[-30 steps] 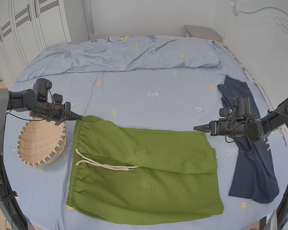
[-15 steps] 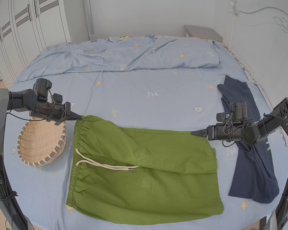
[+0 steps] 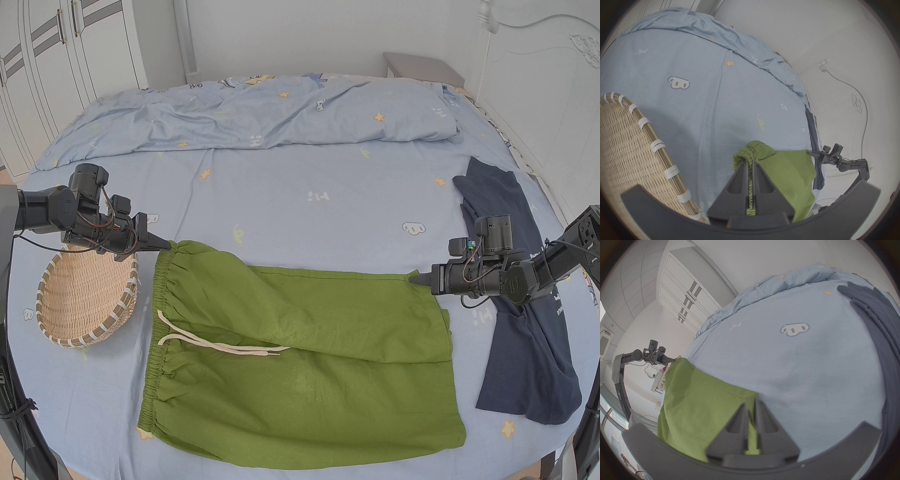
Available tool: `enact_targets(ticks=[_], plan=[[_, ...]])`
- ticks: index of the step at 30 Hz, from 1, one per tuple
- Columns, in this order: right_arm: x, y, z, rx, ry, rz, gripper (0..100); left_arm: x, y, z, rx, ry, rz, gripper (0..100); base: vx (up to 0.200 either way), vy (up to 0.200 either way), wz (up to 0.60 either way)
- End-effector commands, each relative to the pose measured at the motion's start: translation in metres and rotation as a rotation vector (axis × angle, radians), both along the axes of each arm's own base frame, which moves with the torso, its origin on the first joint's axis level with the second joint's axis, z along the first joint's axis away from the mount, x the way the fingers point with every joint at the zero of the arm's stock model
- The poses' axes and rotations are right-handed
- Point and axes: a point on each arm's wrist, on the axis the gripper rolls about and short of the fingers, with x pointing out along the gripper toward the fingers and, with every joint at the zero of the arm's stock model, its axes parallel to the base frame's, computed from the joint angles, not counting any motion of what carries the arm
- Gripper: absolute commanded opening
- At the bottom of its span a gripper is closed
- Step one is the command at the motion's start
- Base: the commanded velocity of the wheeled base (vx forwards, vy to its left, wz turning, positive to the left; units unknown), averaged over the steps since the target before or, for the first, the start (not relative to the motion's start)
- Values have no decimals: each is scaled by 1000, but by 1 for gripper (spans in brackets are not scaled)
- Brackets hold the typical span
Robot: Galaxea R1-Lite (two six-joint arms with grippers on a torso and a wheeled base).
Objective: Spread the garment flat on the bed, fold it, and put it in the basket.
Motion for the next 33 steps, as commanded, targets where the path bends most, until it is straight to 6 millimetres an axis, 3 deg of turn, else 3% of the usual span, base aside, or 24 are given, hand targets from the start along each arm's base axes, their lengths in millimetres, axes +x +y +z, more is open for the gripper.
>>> enact_targets(ticks=[1, 10, 24, 33], plan=[[2, -1, -1, 0, -1, -4, 0, 0, 0, -1, 0, 2, 1, 0, 0, 0, 0], [3, -8, 10, 7, -46, -32, 0, 1, 1, 0, 6, -3, 7, 0, 0, 0, 0], [31, -25, 83, 52, -219, -100, 0, 9, 1, 7, 14, -107, 10, 0, 0, 0, 0], [55, -18, 103, 59, -269, -88, 0, 17, 3, 0, 18, -127, 15, 0, 0, 0, 0]])
